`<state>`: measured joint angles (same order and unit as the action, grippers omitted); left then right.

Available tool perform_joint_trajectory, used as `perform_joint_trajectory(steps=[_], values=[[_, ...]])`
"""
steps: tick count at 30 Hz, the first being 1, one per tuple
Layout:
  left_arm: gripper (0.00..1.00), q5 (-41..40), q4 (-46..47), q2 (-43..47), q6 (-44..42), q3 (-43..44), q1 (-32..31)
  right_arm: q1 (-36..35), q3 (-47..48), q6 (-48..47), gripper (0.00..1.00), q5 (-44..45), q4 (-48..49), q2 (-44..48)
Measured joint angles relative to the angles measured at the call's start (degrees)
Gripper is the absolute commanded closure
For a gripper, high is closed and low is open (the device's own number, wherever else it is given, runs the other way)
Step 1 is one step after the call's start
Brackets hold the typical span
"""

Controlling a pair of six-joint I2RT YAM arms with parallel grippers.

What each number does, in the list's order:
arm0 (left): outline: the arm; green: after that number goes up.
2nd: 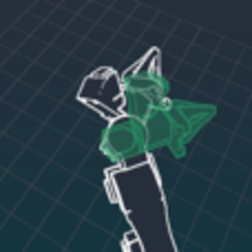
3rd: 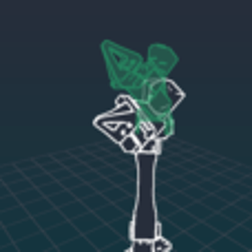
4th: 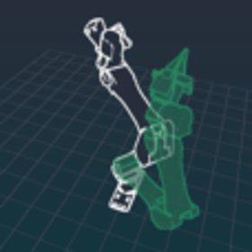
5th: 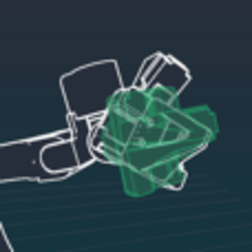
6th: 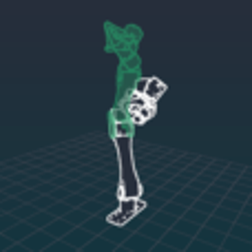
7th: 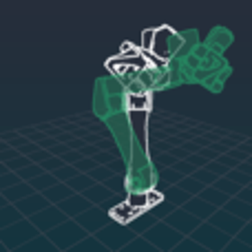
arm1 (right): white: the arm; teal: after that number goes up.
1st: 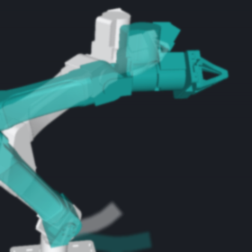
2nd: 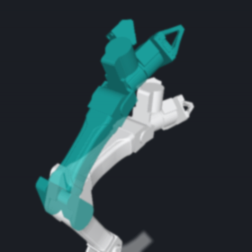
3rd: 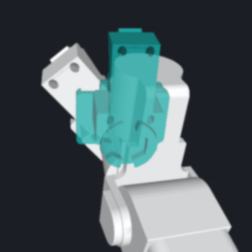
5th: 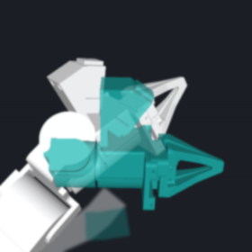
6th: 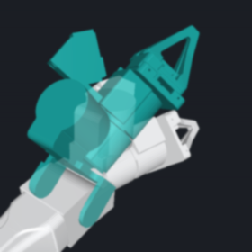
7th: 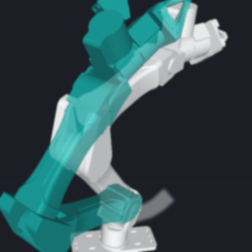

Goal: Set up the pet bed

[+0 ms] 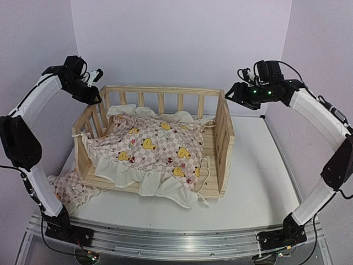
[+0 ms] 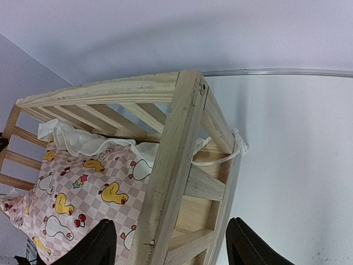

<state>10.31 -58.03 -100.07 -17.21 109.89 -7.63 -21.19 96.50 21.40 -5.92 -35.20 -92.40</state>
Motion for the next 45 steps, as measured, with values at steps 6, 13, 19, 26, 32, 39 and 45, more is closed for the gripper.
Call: perform_joint_trajectory(steps=[6,13,19,26,32,39,45], values=[[0.96,-5.4,3.7,-1.8,2.1,0.8,-3.3,0.0,-0.6,-3.1,0.3,1.2,0.0,5.5],[1.0,-4.2,7.4,-15.0,-7.3,15.7,-11.2,0.0,-0.6,-7.1,0.32,-1.9,-0.4,9.3],[1.0,-0.7,23.1,-27.2,-17.4,25.2,-17.9,0.0,-0.9,-9.1,0.34,-6.8,-4.1,9.4],[0.54,-1.9,34.5,-32.8,-24.2,28.4,-22.3,0.0,-1.1,-9.9,0.35,-6.1,-9.9,9.4],[0.34,-1.3,42.4,-35.4,-25.1,28.7,-24.4,0.0,-1.2,-11.3,0.35,1.6,-15.8,8.6],[0.32,0.7,39.2,-25.5,-22.5,25.2,-24.1,0.0,-1.1,-14.9,0.59,-0.6,-19.9,4.2],[0.31,6.9,34.2,0.1,-18.9,6.1,-23.5,0.6,-0.4,-20.5,0.87,-2.2,-20.6,1.9]])
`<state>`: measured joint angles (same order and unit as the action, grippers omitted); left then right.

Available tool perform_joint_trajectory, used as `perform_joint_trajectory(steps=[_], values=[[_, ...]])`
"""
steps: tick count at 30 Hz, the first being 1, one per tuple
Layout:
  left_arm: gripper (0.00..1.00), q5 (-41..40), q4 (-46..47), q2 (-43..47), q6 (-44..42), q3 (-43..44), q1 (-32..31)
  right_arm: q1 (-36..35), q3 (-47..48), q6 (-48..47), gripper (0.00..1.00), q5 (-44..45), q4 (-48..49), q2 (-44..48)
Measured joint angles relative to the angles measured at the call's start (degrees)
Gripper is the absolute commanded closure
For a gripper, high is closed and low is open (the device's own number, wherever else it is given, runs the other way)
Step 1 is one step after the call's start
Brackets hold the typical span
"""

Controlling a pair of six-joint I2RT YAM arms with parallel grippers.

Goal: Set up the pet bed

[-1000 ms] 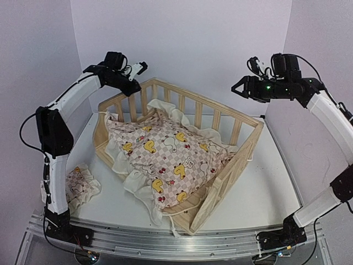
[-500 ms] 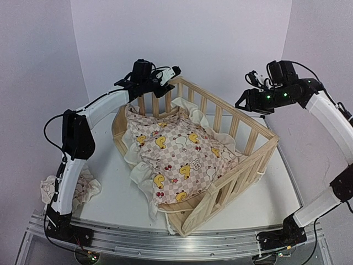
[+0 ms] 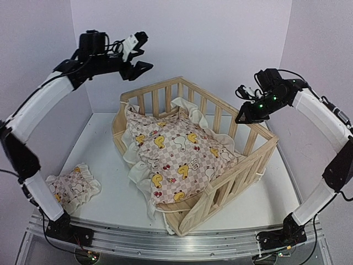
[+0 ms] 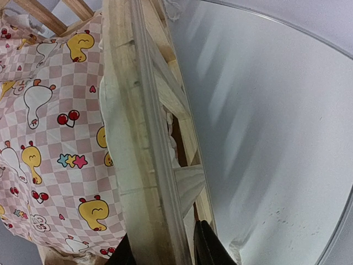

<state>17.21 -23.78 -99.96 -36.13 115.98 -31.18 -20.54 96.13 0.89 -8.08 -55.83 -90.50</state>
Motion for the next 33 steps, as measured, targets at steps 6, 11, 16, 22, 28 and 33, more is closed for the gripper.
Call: perform_joint_trajectory(steps=[6,11,16,22,28,33], values=[[0.4,14.2,-3.6,24.5,0.1,-24.9,-0.2,-0.8,1.0,2.3,1.0,0.9,-0.8,-0.8],[0.46,22.5,-8.1,27.1,-0.8,-34.8,-0.4,-2.4,-3.6,5.8,1.0,4.3,4.4,2.2],[0.48,25.5,-15.4,23.1,-4.9,-38.0,-4.2,-3.4,-10.8,12.2,1.0,8.2,11.0,7.6],[0.48,27.6,-24.3,22.4,-12.9,-38.4,-15.8,-3.7,-13.4,19.9,0.98,12.5,13.9,9.3],[0.5,27.1,-27.0,22.4,-18.6,-45.8,-18.0,-3.8,-13.4,22.4,0.77,11.7,17.2,8.5],[0.51,22.2,-23.7,22.5,-21.3,-52.5,-17.6,-3.4,-13.8,22.1,0.71,8.6,18.2,8.6]])
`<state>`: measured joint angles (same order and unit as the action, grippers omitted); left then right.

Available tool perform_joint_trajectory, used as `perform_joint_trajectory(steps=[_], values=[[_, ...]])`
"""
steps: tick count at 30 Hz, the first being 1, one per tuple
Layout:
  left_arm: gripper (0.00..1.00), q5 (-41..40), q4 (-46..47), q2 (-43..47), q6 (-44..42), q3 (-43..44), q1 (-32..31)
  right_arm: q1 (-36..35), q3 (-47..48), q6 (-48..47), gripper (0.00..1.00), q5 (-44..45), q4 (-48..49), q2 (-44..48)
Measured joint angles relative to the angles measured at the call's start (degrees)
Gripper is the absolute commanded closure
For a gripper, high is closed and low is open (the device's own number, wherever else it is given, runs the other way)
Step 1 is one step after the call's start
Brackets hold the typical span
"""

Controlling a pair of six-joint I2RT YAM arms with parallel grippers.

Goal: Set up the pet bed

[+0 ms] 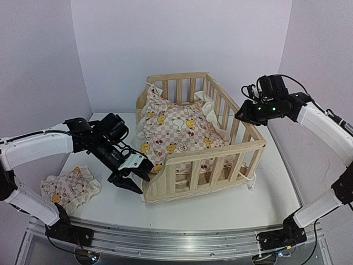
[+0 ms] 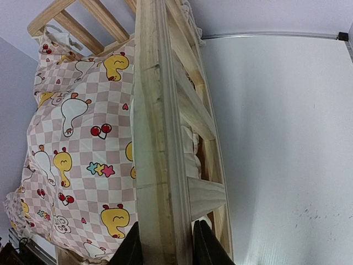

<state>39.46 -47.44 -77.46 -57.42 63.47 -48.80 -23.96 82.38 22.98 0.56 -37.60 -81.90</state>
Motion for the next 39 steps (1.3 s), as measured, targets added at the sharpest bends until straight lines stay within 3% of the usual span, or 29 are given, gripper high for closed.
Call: perform_joint_trajectory(steps=[8,15,24,30,35,39], values=[[0.51,-5.3,5.7,-4.0,-1.7,-1.3,2.8,0.9,-0.7,1.1,0.71,-3.2,0.8,0.7],[0.47,-6.6,6.1,-8.7,-7.6,-0.8,11.3,0.8,-1.1,1.8,0.7,-4.7,0.6,1.1],[0.54,-8.8,6.0,-9.8,-10.2,-0.9,8.2,0.8,-1.2,2.1,0.7,-4.9,0.6,1.1],[0.72,-12.7,7.4,-11.0,-11.6,-1.8,8.1,0.8,-1.9,2.1,0.69,-5.0,1.3,1.7],[0.99,-14.3,7.4,-10.5,-12.7,-2.4,7.3,0.8,-2.1,2.2,0.7,-5.0,1.5,1.8],[1.0,-15.7,9.5,-10.3,-13.4,-2.3,6.9,0.8,-2.4,2.2,0.69,-5.0,1.8,2.1]])
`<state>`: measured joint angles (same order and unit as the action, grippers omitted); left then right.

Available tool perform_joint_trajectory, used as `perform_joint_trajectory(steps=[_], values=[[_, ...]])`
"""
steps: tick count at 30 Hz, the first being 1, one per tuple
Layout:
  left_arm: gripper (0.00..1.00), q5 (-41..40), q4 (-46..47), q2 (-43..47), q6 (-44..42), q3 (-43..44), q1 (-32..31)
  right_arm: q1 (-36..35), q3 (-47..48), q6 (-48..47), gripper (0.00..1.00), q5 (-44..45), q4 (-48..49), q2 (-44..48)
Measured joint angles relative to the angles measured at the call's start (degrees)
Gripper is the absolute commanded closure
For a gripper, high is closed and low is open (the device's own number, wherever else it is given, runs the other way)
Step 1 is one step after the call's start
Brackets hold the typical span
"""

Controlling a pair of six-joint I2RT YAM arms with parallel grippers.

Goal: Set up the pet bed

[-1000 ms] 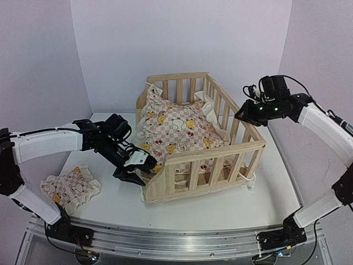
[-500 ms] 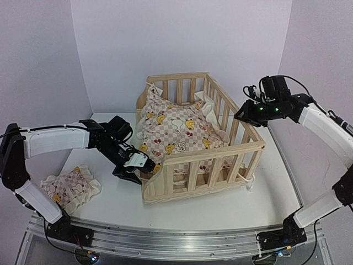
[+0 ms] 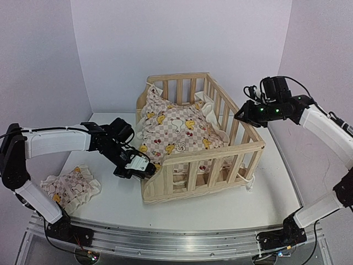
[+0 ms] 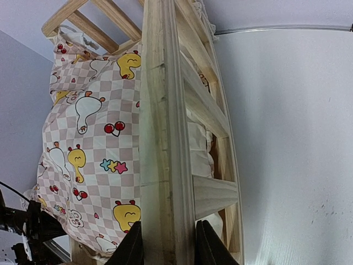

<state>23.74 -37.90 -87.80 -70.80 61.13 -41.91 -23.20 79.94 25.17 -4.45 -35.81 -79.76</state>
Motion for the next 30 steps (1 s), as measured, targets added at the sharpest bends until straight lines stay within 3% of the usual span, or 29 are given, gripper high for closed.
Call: perform_joint_trajectory(steps=[6,13,18,30], values=[[1.0,0.9,0.0,-0.6,3.6,4.7,-0.3,-0.1,-0.3,0.6,0.7,-0.9,-0.2,0.5],[1.0,9.9,-1.3,-4.5,14.0,21.4,-0.3,-3.9,1.4,0.1,0.7,-2.0,-3.1,0.2],[1.0,17.1,-5.7,-7.7,16.1,28.6,-0.3,-8.0,2.9,0.9,0.68,-1.8,-4.6,-0.8],[1.0,29.5,-26.0,-8.4,2.5,31.1,-0.9,-9.6,3.0,-1.9,0.57,-3.7,-4.2,2.2]])
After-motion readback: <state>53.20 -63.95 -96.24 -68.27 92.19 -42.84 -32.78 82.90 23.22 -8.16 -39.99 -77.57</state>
